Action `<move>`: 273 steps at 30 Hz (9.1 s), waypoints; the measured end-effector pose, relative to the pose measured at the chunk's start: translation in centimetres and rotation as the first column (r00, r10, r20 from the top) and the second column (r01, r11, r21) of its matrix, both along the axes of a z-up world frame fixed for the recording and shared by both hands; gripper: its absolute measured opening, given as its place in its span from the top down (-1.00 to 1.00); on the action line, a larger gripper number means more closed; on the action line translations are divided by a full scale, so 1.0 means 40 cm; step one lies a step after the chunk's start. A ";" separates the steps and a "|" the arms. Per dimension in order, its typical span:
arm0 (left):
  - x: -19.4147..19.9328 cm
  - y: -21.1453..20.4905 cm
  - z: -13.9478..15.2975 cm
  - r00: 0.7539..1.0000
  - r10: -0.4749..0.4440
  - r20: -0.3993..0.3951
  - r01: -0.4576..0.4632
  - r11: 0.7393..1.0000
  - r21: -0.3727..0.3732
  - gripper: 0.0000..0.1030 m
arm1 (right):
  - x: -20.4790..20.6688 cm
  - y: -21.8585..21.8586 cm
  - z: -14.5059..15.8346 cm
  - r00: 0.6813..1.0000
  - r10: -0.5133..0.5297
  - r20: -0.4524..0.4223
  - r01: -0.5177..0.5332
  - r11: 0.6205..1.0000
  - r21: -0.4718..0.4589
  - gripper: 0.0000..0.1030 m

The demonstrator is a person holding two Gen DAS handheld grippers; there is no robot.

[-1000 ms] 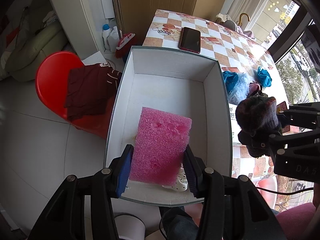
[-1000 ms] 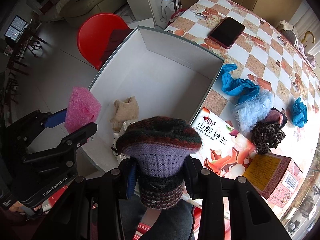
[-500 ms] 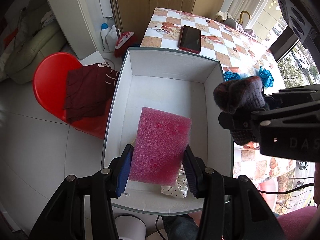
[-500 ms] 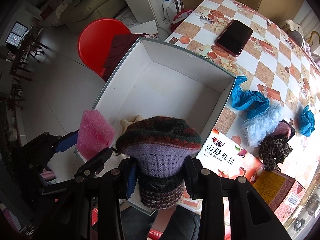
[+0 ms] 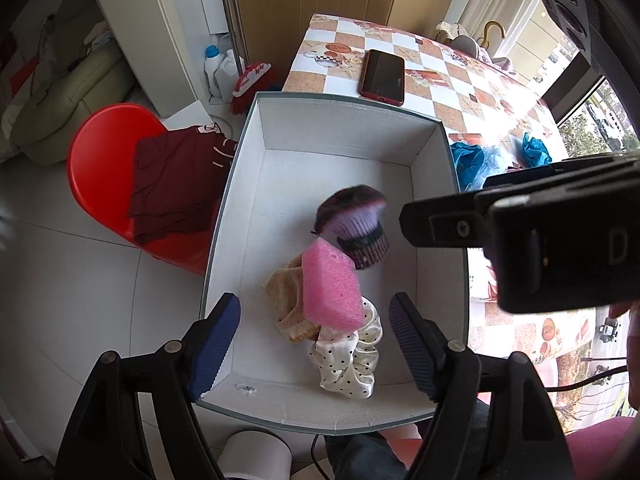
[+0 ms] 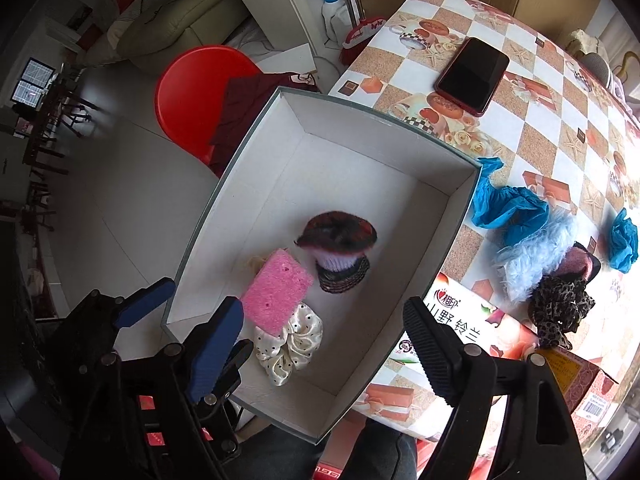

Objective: Organize soft objects
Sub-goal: 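Open the right tool to drop the hat while the left tool drops the sponge into the box, then withdraw both tools from the box and reach toward the items on the table, then grasp the blue cloth with the right tool while the left tool grasps the light-blue fluffy item, then carry the blue cloth with the right tool over the box while the left tool carries the fluffy item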

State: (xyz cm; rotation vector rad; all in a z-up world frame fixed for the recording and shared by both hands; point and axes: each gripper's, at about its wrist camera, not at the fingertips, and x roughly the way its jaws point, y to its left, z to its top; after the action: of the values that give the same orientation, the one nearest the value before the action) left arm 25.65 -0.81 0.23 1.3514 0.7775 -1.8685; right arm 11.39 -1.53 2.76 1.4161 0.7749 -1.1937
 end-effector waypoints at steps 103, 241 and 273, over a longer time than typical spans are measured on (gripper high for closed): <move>-1.047 -0.138 -0.382 0.827 -0.450 0.338 0.401 0.892 0.207 0.07 | -1.044 0.233 -0.447 0.827 -0.557 -0.073 0.559 0.801 0.214 0.23; 0.021 0.067 0.048 0.999 0.035 -0.018 -0.035 0.999 -0.008 0.52 | -0.053 0.184 0.068 0.989 -0.148 -0.008 0.149 0.989 0.020 0.25; 0.036 0.045 -0.001 0.998 0.057 0.033 -0.058 0.997 0.046 0.50 | 0.040 0.111 0.021 1.000 -0.003 0.006 0.003 0.998 0.058 0.25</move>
State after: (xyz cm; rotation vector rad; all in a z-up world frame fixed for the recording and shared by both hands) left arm 27.08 0.98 0.19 1.3703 0.8401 -1.7900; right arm 12.98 2.93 3.59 1.4683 0.8090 -1.1765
